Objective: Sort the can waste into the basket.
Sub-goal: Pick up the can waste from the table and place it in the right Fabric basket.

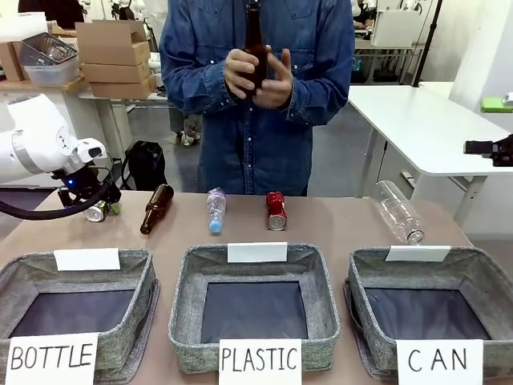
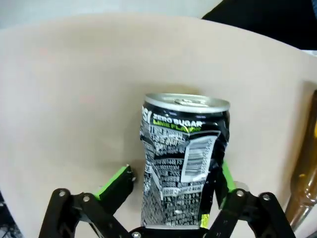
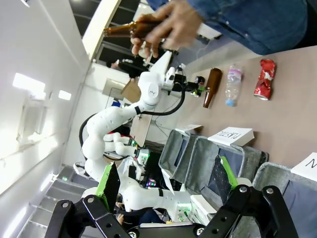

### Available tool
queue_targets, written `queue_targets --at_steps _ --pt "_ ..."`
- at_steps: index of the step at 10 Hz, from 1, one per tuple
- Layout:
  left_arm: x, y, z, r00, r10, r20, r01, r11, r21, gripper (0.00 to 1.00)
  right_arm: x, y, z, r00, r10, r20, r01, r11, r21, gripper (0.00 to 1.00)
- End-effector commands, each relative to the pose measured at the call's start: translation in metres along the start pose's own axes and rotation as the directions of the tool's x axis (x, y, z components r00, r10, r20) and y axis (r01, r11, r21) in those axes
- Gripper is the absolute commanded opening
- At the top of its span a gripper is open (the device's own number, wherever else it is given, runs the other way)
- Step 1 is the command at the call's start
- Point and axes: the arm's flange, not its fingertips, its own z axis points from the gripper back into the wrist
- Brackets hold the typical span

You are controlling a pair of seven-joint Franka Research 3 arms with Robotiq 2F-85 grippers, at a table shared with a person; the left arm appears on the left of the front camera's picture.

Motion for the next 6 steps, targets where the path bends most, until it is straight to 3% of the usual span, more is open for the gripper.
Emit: queue_targets --at_steps 1,2,3,6 --pt "0.006 0.004 0.014 0.999 -0.014 0.037 0.013 0.999 0.032 0.00 0.004 -0.001 -0.003 1.000 0.025 0.012 -0.025 1.000 0.018 1.00" --pt "0.006 0.005 0.016 0.998 -0.002 0.059 -0.002 0.998 0.067 0.36 0.004 -0.001 -0.003 1.000 0.025 0.012 -0.025 1.000 0.018 1.00" --pt "0.004 0.005 0.020 0.998 -0.004 0.062 0.000 0.998 0.068 0.00 0.004 -0.001 -0.003 1.000 0.025 0.012 -0.025 1.000 0.018 1.00" --pt "-0.008 0.004 0.047 0.996 -0.038 0.080 0.036 0.999 0.028 0.00 0.004 -0.001 -0.003 1.000 0.025 0.012 -0.025 1.000 0.018 1.00"
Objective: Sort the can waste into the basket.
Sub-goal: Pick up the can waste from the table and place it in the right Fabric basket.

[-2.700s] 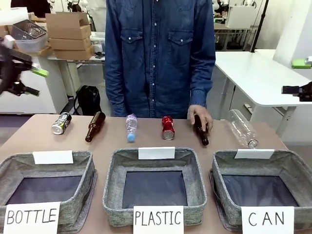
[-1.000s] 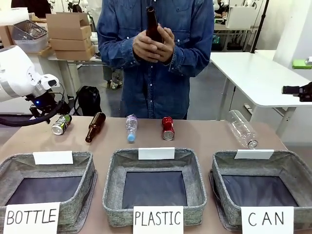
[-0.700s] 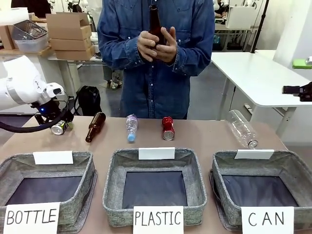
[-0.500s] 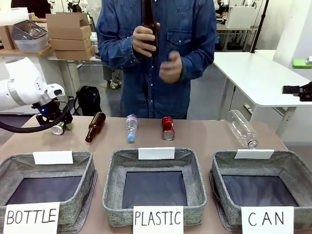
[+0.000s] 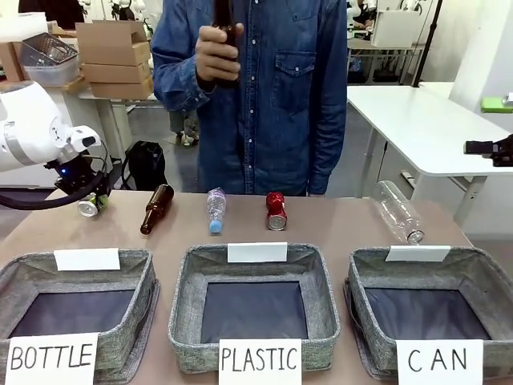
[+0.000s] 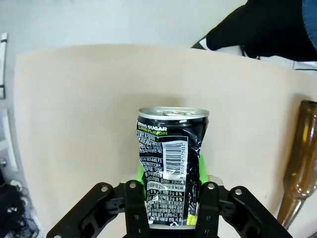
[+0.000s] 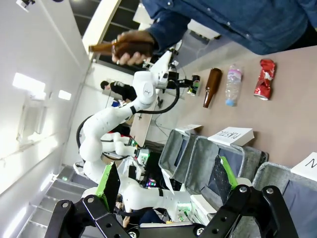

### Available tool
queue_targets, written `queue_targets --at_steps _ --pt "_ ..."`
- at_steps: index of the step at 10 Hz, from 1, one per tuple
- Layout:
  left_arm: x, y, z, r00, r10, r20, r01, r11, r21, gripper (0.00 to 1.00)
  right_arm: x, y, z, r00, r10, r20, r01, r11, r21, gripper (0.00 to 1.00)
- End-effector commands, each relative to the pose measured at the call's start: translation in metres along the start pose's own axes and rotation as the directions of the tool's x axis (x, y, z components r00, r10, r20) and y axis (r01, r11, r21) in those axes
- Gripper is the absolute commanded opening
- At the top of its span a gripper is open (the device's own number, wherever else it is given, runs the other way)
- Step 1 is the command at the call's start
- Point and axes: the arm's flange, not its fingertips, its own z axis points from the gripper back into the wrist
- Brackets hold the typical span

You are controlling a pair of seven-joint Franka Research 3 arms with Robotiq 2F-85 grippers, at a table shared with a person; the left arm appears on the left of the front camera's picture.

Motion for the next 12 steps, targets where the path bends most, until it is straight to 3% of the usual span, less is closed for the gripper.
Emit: queue_targets --at_steps 1,2,3,4,5,6,7,8,9,10,11,12 --pt "-0.020 0.005 0.031 0.999 -0.025 0.022 0.026 0.998 -0.061 0.00 0.004 0.000 -0.003 1.000 0.025 0.013 -0.025 1.000 0.018 1.00" --pt "-0.035 0.014 0.064 0.997 -0.078 0.021 0.080 0.989 -0.125 0.00 0.004 0.000 -0.003 1.000 0.025 0.013 -0.025 1.000 0.018 1.00" --pt "-0.069 0.031 0.116 0.972 -0.228 0.061 0.236 0.945 -0.225 0.00 0.004 0.000 -0.003 1.000 0.025 0.013 -0.025 1.000 0.018 1.00" --pt "-0.108 0.061 0.165 0.924 -0.296 0.243 0.360 0.888 -0.287 0.00 0.004 0.000 -0.003 1.000 0.025 0.013 -0.025 1.000 0.018 1.00" --pt "-0.137 0.101 0.196 0.892 -0.282 0.353 0.401 0.853 -0.334 0.00 0.004 0.000 -0.003 1.000 0.025 0.013 -0.025 1.000 0.018 1.00" --pt "-0.145 0.138 0.205 0.906 -0.185 0.380 0.342 0.849 -0.402 0.00 0.004 0.000 -0.003 1.000 0.025 0.013 -0.025 1.000 0.018 1.00" --pt "-0.152 0.190 0.219 0.889 -0.170 0.425 0.404 0.729 -0.552 0.00 0.004 0.000 -0.003 1.000 0.025 0.013 -0.025 1.000 0.018 1.00" --pt "-0.168 0.255 0.242 0.872 -0.085 0.483 0.436 0.586 -0.683 0.00 0.004 0.000 -0.003 1.000 0.025 0.013 -0.025 1.000 0.018 1.00" --pt "-0.189 0.308 0.255 0.880 0.032 0.473 0.383 0.539 -0.750 0.00 0.004 0.000 -0.003 1.000 0.025 0.013 -0.025 1.000 0.018 1.00" --pt "-0.214 0.337 0.259 0.886 0.127 0.447 0.323 0.522 -0.789 0.00 0.004 0.000 -0.003 1.000 0.025 0.013 -0.025 1.000 0.018 1.00" --pt "-0.224 0.342 0.255 0.892 0.157 0.423 0.283 0.537 -0.795 0.00 0.004 0.000 -0.003 1.000 0.025 0.013 -0.025 1.000 0.018 1.00" --pt "-0.227 0.338 0.249 0.885 0.143 0.443 0.318 0.508 -0.800 0.00 0.004 0.000 -0.003 1.000 0.025 0.013 -0.025 1.000 0.018 1.00"
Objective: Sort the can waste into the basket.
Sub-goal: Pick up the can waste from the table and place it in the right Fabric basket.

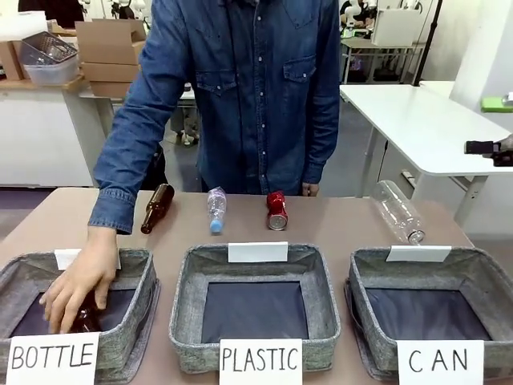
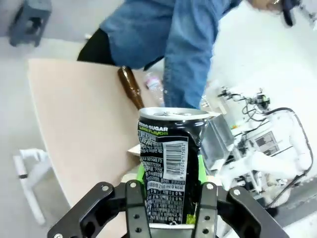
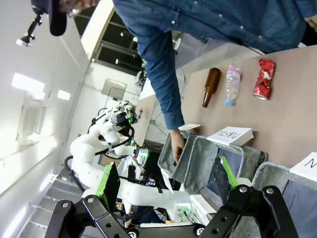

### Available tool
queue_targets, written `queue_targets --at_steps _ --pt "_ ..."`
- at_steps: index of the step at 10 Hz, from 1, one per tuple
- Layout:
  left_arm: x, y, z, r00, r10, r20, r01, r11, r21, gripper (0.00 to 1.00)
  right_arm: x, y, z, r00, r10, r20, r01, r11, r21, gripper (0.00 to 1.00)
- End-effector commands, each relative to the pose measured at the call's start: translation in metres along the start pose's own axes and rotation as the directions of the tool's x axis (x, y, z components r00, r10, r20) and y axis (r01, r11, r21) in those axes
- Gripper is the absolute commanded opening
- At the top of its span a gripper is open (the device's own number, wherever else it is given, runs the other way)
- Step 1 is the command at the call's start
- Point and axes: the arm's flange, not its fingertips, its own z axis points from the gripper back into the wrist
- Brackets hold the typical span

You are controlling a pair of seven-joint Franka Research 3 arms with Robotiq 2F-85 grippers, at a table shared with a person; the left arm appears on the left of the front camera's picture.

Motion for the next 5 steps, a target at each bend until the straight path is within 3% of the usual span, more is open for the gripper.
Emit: queue_targets --at_steps 1,5 --pt "0.037 0.015 0.004 1.000 0.005 -0.009 -0.005 0.998 -0.070 0.00 0.003 0.000 -0.002 1.000 0.027 0.016 -0.027 0.999 0.023 1.00" --pt "0.060 -0.006 -0.055 0.991 -0.041 -0.126 0.029 0.994 -0.102 0.00 0.003 0.000 -0.002 1.000 0.027 0.016 -0.027 0.999 0.023 1.00"
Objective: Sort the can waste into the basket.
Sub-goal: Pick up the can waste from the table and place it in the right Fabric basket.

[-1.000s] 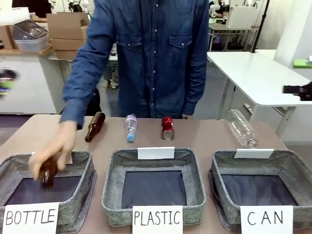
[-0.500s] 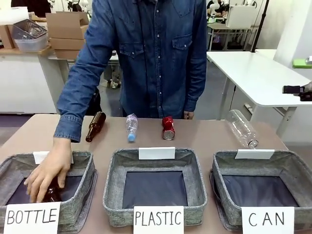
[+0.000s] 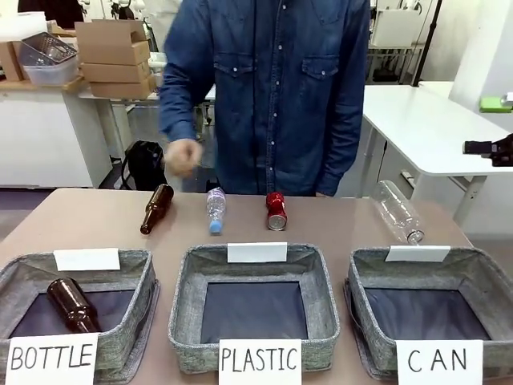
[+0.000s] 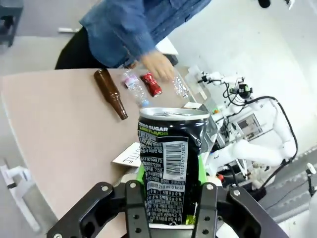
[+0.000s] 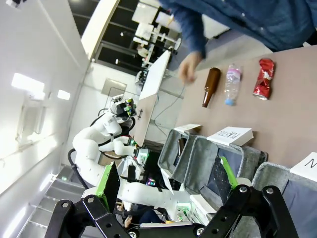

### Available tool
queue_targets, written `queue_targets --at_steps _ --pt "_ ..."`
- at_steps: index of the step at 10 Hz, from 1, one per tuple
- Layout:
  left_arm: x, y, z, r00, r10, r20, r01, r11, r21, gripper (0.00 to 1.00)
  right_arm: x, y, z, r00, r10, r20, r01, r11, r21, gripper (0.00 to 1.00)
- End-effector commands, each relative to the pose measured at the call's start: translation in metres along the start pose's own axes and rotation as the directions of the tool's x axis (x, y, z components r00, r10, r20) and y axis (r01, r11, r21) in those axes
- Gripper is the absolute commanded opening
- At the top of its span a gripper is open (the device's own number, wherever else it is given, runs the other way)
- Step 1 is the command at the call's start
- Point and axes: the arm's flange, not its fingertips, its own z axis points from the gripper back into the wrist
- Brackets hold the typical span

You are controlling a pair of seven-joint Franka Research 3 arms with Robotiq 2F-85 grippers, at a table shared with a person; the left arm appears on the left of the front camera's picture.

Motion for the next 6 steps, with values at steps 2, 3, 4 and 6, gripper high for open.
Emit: queue_targets --at_steps 2,3,4,6 --pt "0.018 -0.057 -0.107 0.991 -0.043 -0.128 0.044 0.999 0.002 0.00 0.003 0.000 -0.002 1.000 0.026 0.016 -0.027 0.999 0.023 1.00" --pt "0.022 -0.080 -0.166 0.963 -0.109 -0.247 0.127 0.990 0.061 0.00 0.003 0.000 -0.002 1.000 0.026 0.016 -0.027 0.999 0.023 1.00" --pt "0.024 -0.100 -0.217 0.918 -0.148 -0.367 0.182 0.981 0.060 0.00 0.003 0.000 -0.002 1.000 0.026 0.016 -0.027 0.999 0.023 1.00" --pt "0.017 -0.142 -0.298 0.821 -0.222 -0.525 0.264 0.964 0.005 0.00 0.003 0.000 -0.002 1.000 0.026 0.016 -0.027 0.999 0.023 1.00"
